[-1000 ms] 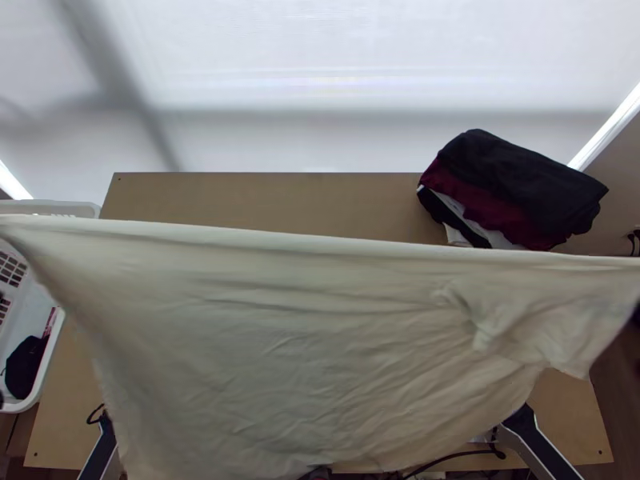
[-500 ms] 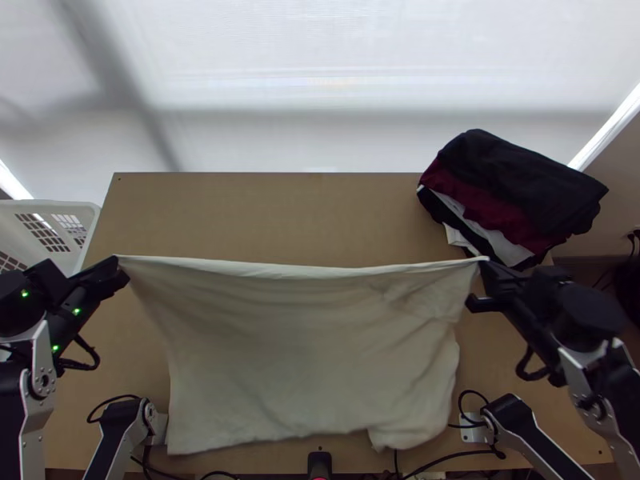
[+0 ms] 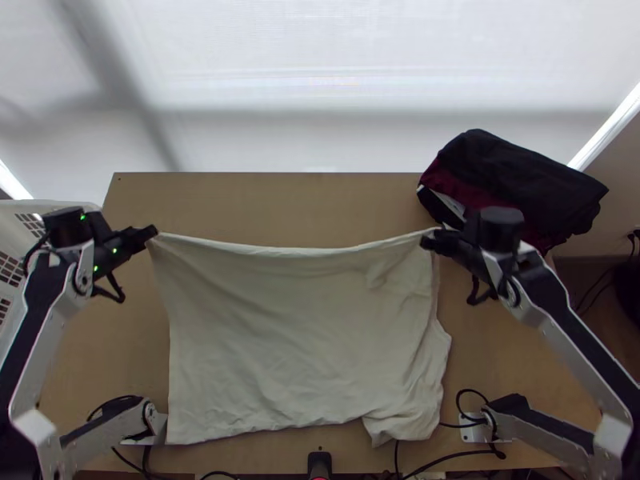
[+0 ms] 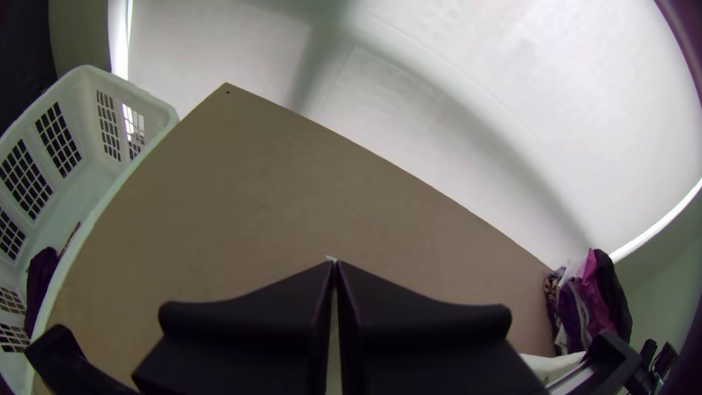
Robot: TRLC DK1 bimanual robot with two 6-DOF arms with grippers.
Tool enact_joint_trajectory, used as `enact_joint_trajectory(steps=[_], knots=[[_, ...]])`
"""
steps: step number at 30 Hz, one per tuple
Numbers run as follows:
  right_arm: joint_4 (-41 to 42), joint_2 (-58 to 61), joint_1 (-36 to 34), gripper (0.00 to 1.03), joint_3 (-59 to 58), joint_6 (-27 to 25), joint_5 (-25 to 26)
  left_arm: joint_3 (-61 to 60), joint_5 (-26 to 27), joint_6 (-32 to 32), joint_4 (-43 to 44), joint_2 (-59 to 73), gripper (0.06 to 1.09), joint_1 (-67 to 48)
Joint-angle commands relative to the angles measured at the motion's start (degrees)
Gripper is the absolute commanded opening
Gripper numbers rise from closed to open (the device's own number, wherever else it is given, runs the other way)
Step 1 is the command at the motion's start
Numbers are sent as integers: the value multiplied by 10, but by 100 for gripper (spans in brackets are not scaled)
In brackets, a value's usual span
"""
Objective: Fold the t-shirt
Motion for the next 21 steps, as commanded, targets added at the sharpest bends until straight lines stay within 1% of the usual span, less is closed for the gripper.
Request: enact_joint_trajectory(steps=[1,7,16,18,21], knots=[[9,77,-12,3,79,16,-5,77,-7,-6,14,83,10,0],[11,184,-20,3,160,21,-5,204,-7,-8,17,234,10,11],[8,321,-34,3,281,30,-5,368,-14,-15,0,398,10,16],[-14,365,-37,3,326,32,-5,404,-14,-18,-15,429,10,16],[-79,426,-38,3,412,40,-6,455,-14,-29,-46,469,10,15]])
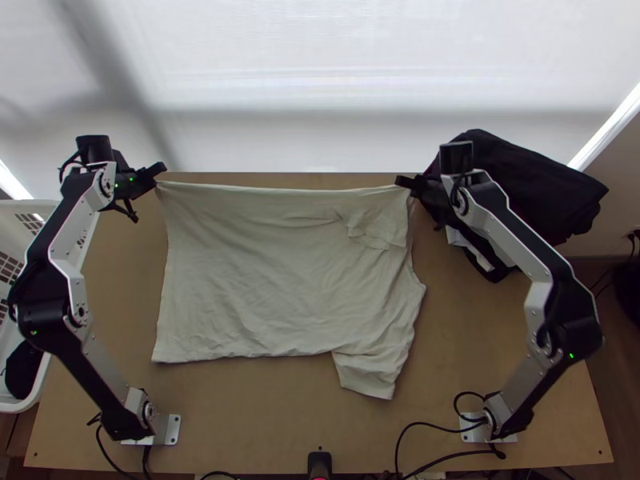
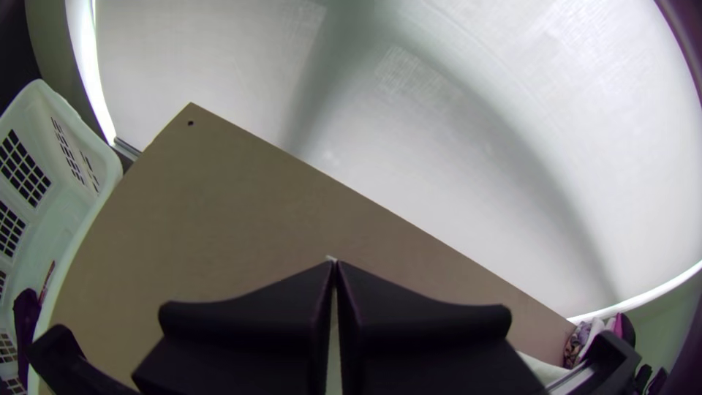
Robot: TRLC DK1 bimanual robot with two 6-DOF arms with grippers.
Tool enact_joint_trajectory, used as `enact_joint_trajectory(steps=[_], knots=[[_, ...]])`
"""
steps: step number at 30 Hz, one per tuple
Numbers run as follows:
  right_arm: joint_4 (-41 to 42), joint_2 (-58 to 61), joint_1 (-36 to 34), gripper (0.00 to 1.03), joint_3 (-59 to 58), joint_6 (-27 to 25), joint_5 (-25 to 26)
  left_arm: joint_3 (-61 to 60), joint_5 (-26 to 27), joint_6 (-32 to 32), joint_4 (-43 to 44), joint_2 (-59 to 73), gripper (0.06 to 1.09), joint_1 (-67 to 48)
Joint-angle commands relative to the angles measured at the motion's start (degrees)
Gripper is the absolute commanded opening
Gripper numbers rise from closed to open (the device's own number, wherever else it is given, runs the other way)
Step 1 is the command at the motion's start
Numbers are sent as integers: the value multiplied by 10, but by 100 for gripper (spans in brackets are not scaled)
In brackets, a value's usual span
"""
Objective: Fold the t-shirt
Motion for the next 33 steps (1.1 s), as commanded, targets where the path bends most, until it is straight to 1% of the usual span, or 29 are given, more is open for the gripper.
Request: enact_joint_trajectory(steps=[1,5,7,10,12,16,19,21,25,33], knots=[[-60,68,-6,3,97,20,2,66,-8,-22,-30,49,10,3],[-122,122,-5,3,186,30,2,145,-3,-35,-88,93,10,3],[-156,144,-5,3,230,36,-2,203,15,-36,-155,125,10,2],[-251,188,-5,3,320,51,-10,294,25,-36,-272,167,10,0],[-315,215,-5,3,374,51,-10,293,31,-33,-289,164,10,-1],[-351,207,-6,3,369,50,-15,290,46,-9,-345,158,10,1],[-396,203,-7,3,367,47,-17,275,58,10,-374,150,10,6],[-414,193,-7,3,351,42,-21,251,68,15,-376,136,10,12],[-417,150,-4,3,291,36,-32,205,80,24,-379,104,10,20],[-420,92,1,3,203,32,-32,86,105,42,-367,9,10,25]])
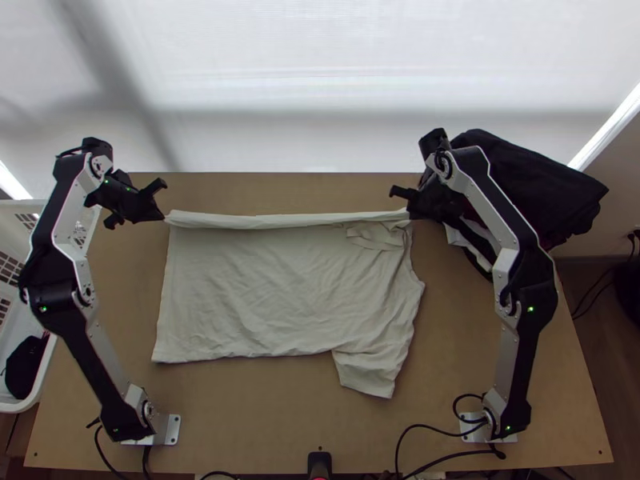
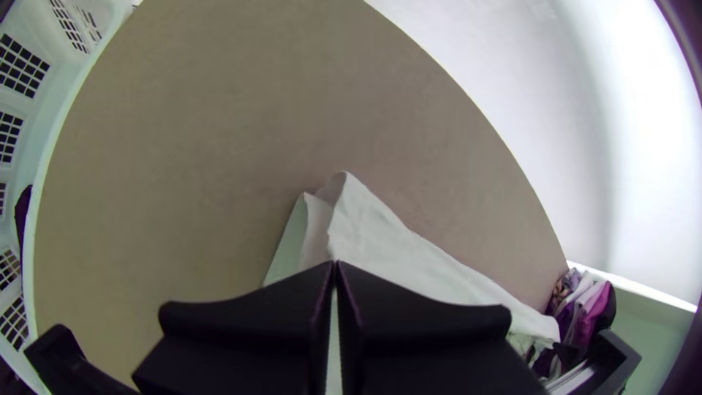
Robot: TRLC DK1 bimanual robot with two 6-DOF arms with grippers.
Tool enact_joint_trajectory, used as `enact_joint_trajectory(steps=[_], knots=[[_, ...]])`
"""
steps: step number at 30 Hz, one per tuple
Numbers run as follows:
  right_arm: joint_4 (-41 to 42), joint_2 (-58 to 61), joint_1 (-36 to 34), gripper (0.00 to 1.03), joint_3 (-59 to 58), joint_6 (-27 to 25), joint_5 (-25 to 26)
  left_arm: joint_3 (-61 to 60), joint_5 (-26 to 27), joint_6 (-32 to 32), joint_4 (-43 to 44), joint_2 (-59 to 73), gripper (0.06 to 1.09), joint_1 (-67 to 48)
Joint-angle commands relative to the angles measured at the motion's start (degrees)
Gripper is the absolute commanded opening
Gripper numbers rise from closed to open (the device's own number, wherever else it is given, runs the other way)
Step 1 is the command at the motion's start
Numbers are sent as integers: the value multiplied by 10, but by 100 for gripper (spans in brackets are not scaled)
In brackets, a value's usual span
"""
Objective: Fold the t-shirt
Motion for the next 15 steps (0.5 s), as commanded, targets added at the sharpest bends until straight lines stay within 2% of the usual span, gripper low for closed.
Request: enact_joint_trajectory(steps=[1,15], knots=[[-10,-48,1,3,-42,-8,-1,-65,17,20,6,-72,10,1],[72,-129,11,3,-223,-17,0,-240,16,43,76,-160,10,3]])
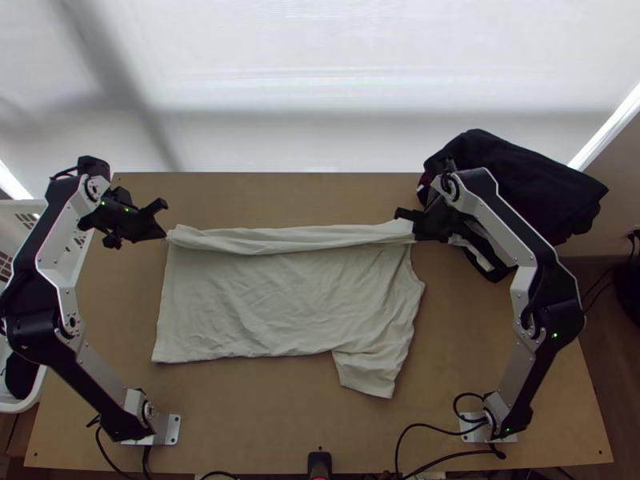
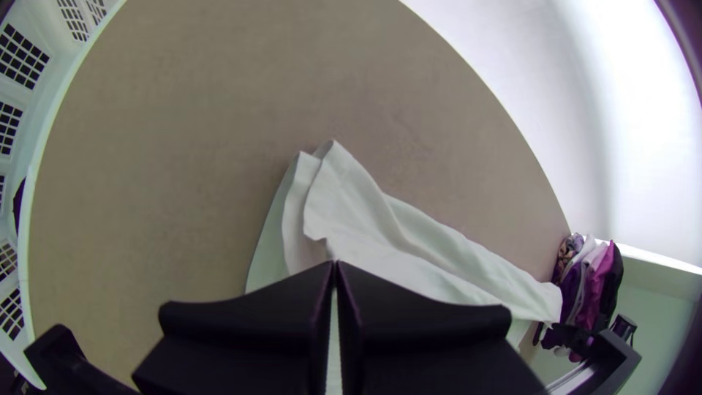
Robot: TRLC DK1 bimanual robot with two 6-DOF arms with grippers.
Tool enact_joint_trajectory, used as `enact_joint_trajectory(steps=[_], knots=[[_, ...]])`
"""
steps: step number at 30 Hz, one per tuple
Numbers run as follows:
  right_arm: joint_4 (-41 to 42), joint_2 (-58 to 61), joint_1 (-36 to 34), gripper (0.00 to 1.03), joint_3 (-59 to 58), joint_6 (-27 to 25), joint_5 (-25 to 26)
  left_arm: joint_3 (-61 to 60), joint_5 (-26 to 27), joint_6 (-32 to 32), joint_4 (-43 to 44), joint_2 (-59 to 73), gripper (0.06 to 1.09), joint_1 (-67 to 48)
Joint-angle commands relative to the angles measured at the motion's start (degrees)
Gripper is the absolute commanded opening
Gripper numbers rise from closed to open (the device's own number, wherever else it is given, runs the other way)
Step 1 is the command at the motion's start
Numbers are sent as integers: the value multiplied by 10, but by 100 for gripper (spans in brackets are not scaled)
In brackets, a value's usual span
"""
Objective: Fold the t-shirt
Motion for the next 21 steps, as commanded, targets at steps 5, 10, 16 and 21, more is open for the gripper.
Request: enact_joint_trajectory(steps=[5,10,16,21], knots=[[17,-35,4,9,-58,-1,2,-85,-3,20,30,-52,17,2],[12,-58,3,73,-86,-10,2,-111,-7,54,41,-88,89,5],[-6,-144,-1,98,-159,-10,-26,-125,1,61,47,-153,97,25],[-1,-290,22,98,-264,19,-35,-140,1,68,40,-229,97,28]])
